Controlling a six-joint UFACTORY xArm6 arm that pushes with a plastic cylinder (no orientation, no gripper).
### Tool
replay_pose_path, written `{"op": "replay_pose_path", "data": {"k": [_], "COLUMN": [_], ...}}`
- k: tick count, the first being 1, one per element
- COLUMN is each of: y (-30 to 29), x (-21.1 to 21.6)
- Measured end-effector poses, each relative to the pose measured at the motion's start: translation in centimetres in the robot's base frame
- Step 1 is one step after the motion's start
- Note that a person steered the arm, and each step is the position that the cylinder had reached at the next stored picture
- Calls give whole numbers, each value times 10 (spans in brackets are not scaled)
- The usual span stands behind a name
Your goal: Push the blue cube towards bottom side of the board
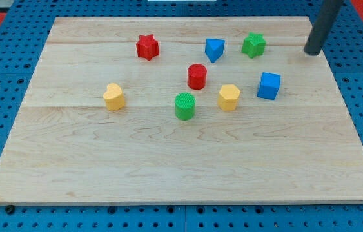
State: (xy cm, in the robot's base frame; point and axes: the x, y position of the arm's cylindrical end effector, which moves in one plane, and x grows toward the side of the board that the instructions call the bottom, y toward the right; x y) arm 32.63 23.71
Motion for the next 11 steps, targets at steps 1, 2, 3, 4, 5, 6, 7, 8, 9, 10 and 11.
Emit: {"op": "replay_pose_path", "data": {"k": [1,2,3,4,5,6,7,8,9,10,11], "y": [-56,-81,-81,-86,-95,-99,-82,-80,-57,-38,-38], "x": [26,29,34,65,85,104,119,114,107,107,123]}}
